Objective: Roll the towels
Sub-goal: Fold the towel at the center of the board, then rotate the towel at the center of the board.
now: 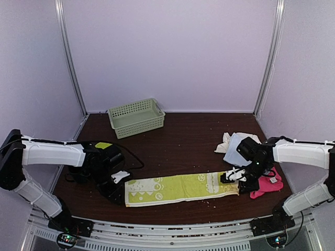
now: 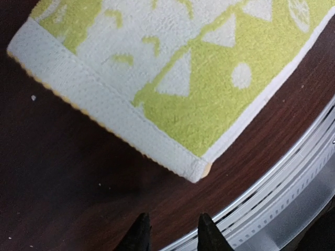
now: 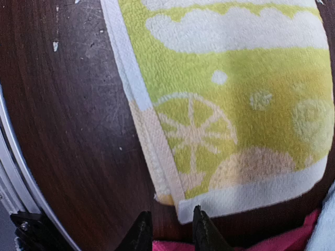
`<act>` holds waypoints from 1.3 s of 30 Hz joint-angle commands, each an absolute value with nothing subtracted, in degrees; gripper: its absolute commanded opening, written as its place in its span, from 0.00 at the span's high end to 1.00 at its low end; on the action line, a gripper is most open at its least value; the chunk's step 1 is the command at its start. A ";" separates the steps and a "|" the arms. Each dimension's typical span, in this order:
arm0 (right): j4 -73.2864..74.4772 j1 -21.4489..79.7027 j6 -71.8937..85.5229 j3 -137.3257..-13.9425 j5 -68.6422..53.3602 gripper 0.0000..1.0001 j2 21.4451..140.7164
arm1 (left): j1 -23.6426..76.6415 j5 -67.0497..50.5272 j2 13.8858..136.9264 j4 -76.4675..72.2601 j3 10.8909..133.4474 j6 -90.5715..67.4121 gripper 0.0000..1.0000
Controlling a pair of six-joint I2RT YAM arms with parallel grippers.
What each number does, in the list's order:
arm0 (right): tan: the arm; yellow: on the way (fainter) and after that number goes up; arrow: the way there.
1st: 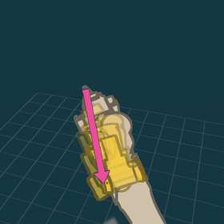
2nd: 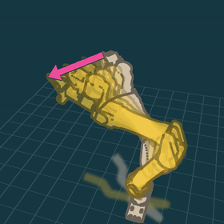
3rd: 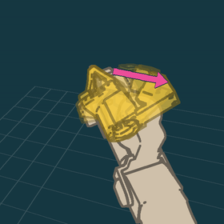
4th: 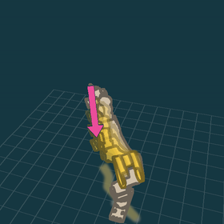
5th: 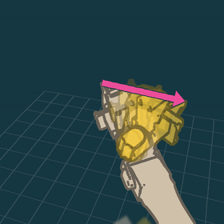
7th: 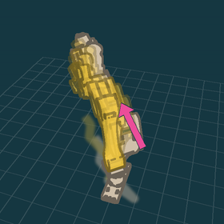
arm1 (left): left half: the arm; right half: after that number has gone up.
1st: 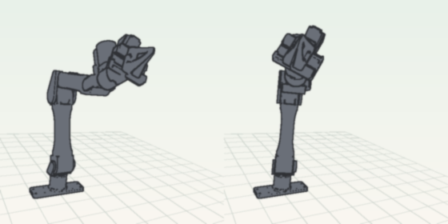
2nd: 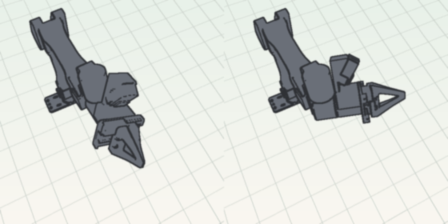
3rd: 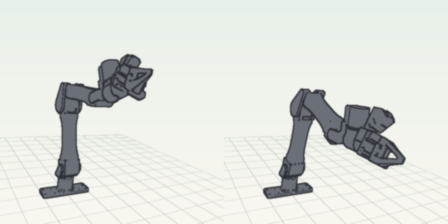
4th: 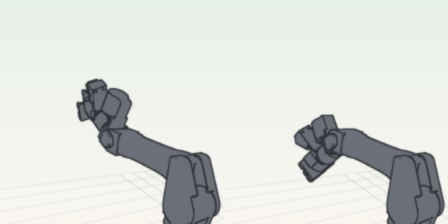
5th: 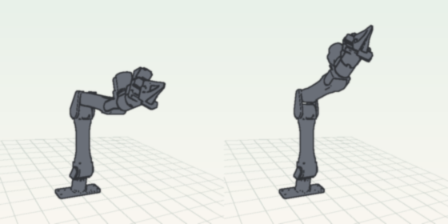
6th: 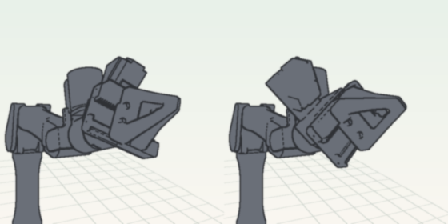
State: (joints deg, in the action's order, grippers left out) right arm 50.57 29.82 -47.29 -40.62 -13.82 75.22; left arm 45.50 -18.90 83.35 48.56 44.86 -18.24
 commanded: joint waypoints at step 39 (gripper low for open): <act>45.37 33.66 -33.19 -55.49 -19.41 0.61 89.78 | 33.81 2.44 114.08 38.97 72.21 -15.02 1.00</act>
